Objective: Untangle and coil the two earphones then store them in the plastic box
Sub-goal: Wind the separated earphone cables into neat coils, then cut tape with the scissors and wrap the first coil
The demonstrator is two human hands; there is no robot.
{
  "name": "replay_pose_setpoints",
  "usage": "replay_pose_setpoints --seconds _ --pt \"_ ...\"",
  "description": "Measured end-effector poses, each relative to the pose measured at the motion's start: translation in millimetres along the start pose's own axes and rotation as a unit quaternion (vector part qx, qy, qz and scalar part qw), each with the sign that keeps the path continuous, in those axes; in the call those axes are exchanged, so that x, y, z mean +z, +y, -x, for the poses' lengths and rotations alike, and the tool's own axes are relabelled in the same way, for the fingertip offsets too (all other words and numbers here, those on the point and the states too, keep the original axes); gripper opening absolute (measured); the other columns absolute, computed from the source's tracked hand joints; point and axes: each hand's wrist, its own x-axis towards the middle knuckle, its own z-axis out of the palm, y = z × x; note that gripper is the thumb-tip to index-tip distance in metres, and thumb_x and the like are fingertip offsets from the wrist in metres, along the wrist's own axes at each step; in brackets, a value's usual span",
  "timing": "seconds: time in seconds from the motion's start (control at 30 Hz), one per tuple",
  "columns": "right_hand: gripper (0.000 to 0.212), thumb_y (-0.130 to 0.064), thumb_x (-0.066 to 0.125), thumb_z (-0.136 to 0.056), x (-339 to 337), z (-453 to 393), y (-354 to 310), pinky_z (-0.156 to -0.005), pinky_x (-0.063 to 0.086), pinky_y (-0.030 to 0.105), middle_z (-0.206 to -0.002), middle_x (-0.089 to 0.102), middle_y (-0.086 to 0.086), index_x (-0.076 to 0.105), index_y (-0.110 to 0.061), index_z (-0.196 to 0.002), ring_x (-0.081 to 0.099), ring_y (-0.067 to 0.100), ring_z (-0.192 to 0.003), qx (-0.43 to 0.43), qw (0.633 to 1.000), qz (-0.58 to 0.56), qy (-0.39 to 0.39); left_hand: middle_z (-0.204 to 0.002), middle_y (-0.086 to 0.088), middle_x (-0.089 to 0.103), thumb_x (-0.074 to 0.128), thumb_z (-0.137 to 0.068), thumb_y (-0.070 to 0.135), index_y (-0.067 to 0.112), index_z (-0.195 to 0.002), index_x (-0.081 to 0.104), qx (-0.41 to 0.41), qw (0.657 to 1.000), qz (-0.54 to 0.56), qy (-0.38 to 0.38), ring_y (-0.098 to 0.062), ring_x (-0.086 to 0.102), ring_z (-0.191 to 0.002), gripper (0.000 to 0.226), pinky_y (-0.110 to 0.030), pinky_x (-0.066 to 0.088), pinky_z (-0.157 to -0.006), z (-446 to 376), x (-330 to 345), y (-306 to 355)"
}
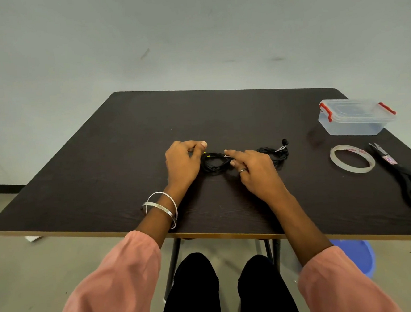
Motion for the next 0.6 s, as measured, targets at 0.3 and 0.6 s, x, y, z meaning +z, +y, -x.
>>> replay_pose_setpoints --seconds 0.3,0.6 --pt "0.016 -0.012 0.063 -0.089 -73 34 43 -0.075 0.054 0.026 -0.089 0.072 0.002 0.073 -0.011 -0.103 0.066 0.013 -0.078 0.202 0.945 -0.13 0.223 -0.07 0.009 0.067 0.06 -0.092 0.017 0.016 -0.092 0.073 -0.012 0.983 0.169 0.074 -0.001 0.063 -0.065 0.013 -0.014 0.049 -0.065 16 12 48" --pt "0.027 -0.011 0.063 -0.089 -128 75 118 -0.097 0.042 0.038 -0.111 0.068 0.021 0.066 0.003 -0.111 0.061 0.037 -0.107 0.317 0.941 0.089 0.076 -0.08 -0.002 0.07 0.06 -0.09 0.009 0.01 -0.102 0.071 0.066 0.954 0.176 -0.233 -0.007 0.065 -0.063 0.016 -0.023 0.056 -0.066 55 113 119"
